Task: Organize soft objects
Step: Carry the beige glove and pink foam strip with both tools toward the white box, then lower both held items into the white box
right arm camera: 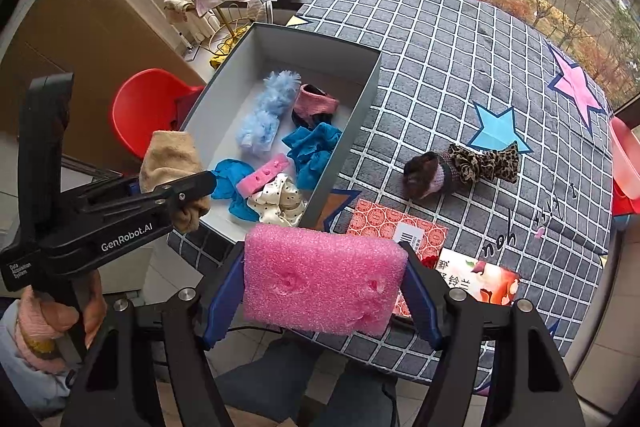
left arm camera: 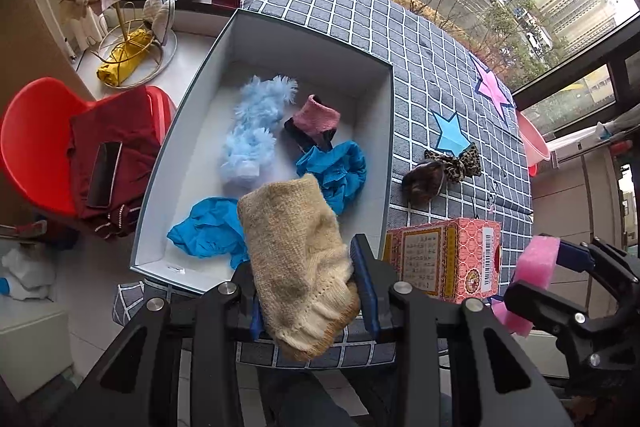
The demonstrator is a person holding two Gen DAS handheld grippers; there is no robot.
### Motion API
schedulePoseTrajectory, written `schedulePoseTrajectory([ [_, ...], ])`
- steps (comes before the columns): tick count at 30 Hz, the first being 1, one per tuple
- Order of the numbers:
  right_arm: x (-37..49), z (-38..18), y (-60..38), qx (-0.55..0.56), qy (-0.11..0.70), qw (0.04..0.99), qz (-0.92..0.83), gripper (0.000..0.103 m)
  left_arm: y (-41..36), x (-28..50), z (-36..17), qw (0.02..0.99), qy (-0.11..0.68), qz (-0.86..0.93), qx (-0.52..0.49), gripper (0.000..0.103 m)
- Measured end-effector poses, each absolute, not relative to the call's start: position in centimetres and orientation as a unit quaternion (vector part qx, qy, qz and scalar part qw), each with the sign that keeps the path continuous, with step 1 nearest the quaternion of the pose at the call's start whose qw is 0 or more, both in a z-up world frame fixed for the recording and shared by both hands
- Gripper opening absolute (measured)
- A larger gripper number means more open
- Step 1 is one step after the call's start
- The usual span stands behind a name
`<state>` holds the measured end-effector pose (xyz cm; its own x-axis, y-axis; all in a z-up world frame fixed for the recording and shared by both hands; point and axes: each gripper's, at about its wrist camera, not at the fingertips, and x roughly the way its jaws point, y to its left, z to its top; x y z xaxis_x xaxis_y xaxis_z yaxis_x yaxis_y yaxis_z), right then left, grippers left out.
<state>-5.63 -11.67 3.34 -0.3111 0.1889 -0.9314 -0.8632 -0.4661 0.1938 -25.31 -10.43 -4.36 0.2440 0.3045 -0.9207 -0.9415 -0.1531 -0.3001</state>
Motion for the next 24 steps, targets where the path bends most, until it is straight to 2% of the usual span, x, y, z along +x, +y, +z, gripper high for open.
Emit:
schedulePoseTrajectory([
  [24, -8.9, 2.9, -9.3, -0.475, 0.365, 0.34, 0.725, 0.073, -9.0, -26.7, -5.2, 0.569, 0.295, 0.539, -0.546, 0.04],
])
